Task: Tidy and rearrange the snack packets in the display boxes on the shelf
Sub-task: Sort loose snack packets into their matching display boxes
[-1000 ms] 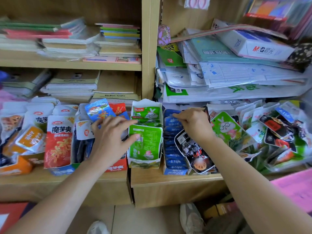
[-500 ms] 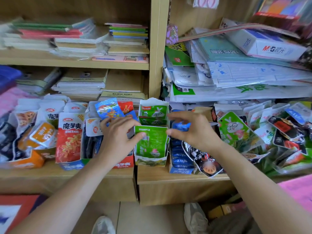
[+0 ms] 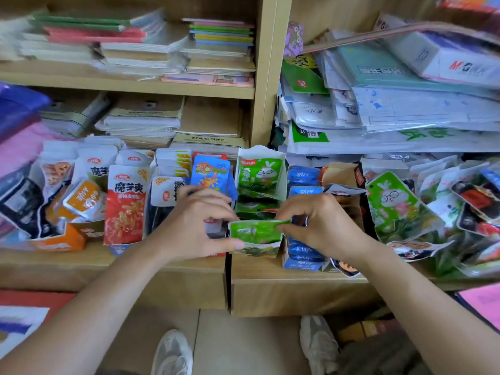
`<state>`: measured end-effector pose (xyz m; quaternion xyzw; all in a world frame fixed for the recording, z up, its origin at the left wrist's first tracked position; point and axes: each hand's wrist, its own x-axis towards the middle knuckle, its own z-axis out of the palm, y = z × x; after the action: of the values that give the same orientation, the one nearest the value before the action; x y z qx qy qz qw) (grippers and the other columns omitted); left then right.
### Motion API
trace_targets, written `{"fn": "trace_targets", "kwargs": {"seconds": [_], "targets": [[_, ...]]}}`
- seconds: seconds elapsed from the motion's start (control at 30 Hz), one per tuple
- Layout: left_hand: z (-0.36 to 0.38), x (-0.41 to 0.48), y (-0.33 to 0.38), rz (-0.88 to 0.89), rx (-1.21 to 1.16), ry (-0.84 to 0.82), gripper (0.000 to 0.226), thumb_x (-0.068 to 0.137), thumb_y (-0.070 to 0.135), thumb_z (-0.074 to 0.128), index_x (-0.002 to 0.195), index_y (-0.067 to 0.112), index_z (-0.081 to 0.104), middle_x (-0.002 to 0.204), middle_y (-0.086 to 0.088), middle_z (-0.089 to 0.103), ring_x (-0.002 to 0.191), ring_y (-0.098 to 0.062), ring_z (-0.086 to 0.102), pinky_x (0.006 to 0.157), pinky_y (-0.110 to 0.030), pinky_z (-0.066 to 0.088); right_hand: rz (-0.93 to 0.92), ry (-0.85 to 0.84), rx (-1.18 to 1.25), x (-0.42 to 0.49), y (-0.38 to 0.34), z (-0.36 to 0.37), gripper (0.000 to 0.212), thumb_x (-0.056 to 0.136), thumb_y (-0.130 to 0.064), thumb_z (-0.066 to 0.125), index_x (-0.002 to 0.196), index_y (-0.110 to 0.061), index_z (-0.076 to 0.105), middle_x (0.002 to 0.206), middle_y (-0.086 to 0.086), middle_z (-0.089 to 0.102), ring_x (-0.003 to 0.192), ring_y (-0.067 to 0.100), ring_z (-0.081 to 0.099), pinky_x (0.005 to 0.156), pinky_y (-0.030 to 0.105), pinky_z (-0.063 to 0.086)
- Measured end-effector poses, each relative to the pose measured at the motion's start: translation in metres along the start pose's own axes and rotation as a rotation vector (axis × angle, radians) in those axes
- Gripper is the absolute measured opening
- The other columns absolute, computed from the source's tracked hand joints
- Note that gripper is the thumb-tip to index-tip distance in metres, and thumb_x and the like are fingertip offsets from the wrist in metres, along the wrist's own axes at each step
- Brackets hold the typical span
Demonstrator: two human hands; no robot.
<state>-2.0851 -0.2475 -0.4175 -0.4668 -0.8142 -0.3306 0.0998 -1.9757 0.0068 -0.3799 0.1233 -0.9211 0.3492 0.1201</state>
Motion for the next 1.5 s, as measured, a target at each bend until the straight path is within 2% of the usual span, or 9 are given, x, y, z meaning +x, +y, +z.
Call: {"fn": "trace_targets", "kwargs": {"seconds": [0.13,0.27,0.4,0.6,0.87,1.07,1.2,1.3,1.5], "targets": [[0.000,0.003,0.002,-0.067,-0.010,0.037,0.042,0.072,0.069,0.065,0.098,0.036,0.073,0.103,0.023,0.069,0.109,0.004,0.058,0.103,-0.034,0.024,0.162,0.227,0.067,0.005,0.003,-0.009,0.009,0.082,-0.008,0.080,0.084,-0.017,0.076,0.067,-0.014,0.065,0.056,0.001,0.063,0.057,0.009,0.046],[0.011,0.012,0.008,-0.148,0.117,0.128,0.047,0.071,0.068,0.063,0.105,0.036,0.073,0.098,0.027,0.061,0.103,0.000,0.053,0.097,-0.032,0.022,0.272,0.408,0.166,0.018,0.011,-0.021,0.012,0.086,-0.004,0.074,0.081,-0.015,0.071,0.070,0.007,0.069,0.054,0.015,0.068,0.050,0.015,0.049],[0.019,0.020,0.013,-0.177,0.189,0.199,0.016,0.080,0.050,0.076,0.088,0.037,0.070,0.080,0.024,0.060,0.089,-0.006,0.058,0.090,-0.042,0.028,0.397,0.559,0.239,0.020,0.025,-0.037,0.017,0.089,-0.005,0.070,0.082,-0.020,0.067,0.067,0.003,0.069,0.052,0.017,0.069,0.058,0.044,0.059],[0.020,0.033,0.019,-0.240,0.207,0.284,0.012,0.081,0.039,0.081,0.083,0.031,0.072,0.074,0.016,0.065,0.077,-0.011,0.062,0.086,-0.047,0.041,0.445,0.691,0.354,0.012,0.035,-0.060,0.019,0.091,-0.005,0.065,0.077,-0.019,0.062,0.060,0.008,0.069,0.057,0.034,0.070,0.064,0.065,0.055],[0.028,0.062,0.009,-0.303,0.331,0.375,0.022,0.077,0.042,0.081,0.089,0.029,0.068,0.075,0.012,0.067,0.075,-0.017,0.065,0.083,-0.044,0.044,0.425,0.735,0.441,0.008,0.039,-0.061,0.009,0.094,-0.003,0.063,0.088,-0.010,0.061,0.080,0.026,0.071,0.063,0.032,0.073,0.070,0.057,0.060],[0.028,0.086,0.004,-0.367,0.412,0.378,0.027,0.078,0.043,0.080,0.094,0.028,0.065,0.079,0.008,0.071,0.076,-0.022,0.067,0.083,-0.043,0.038,0.353,0.751,0.506,0.007,0.027,-0.063,0.003,0.097,-0.003,0.059,0.096,-0.003,0.056,0.063,0.006,0.069,0.059,0.030,0.073,0.062,0.043,0.061],[0.026,0.092,0.003,-0.467,0.264,0.371,0.027,0.079,0.044,0.080,0.094,0.029,0.065,0.079,0.013,0.069,0.081,-0.018,0.068,0.082,-0.037,0.035,0.254,0.789,0.515,0.003,0.020,-0.067,0.002,0.097,-0.001,0.057,0.095,-0.002,0.056,0.061,-0.002,0.065,0.054,0.030,0.070,0.057,0.038,0.059],[0.021,0.089,0.002,-0.497,0.151,0.298,0.027,0.075,0.043,0.084,0.087,0.031,0.063,0.071,0.017,0.063,0.077,-0.015,0.068,0.088,-0.040,0.047,0.219,0.711,0.484,0.002,0.018,-0.064,0.004,0.097,-0.001,0.059,0.094,-0.004,0.058,0.072,0.007,0.067,0.058,0.029,0.071,0.058,0.037,0.059],[0.005,0.081,-0.011,-0.538,-0.152,0.176,0.020,0.073,0.018,0.088,0.081,0.028,0.072,0.068,0.015,0.068,0.065,-0.003,0.066,0.072,-0.031,0.056,0.214,0.489,0.353,0.015,0.020,-0.028,0.012,0.095,-0.001,0.062,0.096,-0.013,0.063,0.084,0.023,0.069,0.068,0.027,0.074,0.067,0.045,0.062]]}}
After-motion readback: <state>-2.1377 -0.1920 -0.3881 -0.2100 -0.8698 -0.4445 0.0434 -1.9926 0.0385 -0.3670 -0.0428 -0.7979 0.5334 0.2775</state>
